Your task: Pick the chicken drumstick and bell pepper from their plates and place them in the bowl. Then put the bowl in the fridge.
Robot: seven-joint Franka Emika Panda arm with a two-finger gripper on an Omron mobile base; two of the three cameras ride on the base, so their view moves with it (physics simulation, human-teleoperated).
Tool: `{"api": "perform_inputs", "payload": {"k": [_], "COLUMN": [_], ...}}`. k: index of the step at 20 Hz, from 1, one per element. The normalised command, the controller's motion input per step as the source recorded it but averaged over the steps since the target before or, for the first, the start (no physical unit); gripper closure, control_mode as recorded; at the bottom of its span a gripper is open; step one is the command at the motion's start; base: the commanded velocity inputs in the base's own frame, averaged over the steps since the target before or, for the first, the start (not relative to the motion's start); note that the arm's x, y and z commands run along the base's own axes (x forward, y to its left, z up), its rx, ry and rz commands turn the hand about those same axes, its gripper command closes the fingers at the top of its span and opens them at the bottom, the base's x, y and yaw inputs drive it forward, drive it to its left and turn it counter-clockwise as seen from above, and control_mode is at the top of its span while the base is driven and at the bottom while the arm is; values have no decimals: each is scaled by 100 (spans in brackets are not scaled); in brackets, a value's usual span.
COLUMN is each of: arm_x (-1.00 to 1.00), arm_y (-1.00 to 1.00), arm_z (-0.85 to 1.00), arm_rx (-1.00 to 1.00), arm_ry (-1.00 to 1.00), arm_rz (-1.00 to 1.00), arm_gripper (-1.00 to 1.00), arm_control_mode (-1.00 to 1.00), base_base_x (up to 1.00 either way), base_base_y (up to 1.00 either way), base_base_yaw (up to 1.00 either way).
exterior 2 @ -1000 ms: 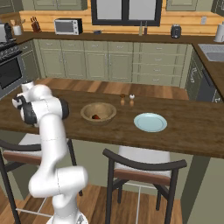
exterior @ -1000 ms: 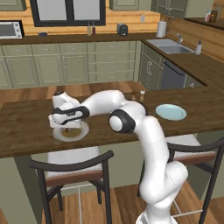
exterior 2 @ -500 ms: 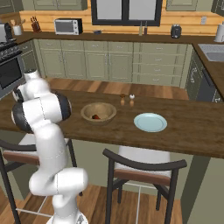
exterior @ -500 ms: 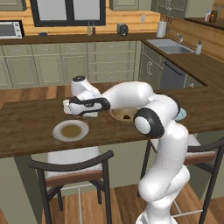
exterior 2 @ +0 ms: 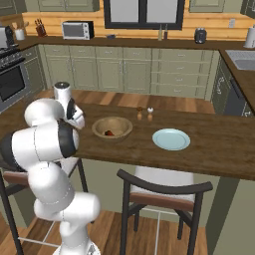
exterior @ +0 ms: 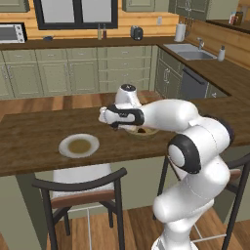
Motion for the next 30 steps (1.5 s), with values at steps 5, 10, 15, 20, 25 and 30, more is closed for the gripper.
{"api": "perform_inputs", "payload": {"k": [5,10,15,20,25,30], "arm_x": [5,30,32,75,83,44], "arm_y": [-100,-100,-81,-48,5,-7], "arm_z": [19,10,-17,-24,-38,-40], "arm_rx": [9,-2,-14,-14,-12,-4], "arm_ry": [0,0,-4,-1,0,0], "arm_rz": [11,16,17,18,15,13], "arm_gripper": [100,100,100,100,100,100], "arm_control_mode": [-100,-100,-100,-100,-100,-100], "base_base_x": [0,0,0,0,0,0], "base_base_y": [0,0,0,0,0,0], "base_base_yaw": [0,0,0,0,0,0]}}
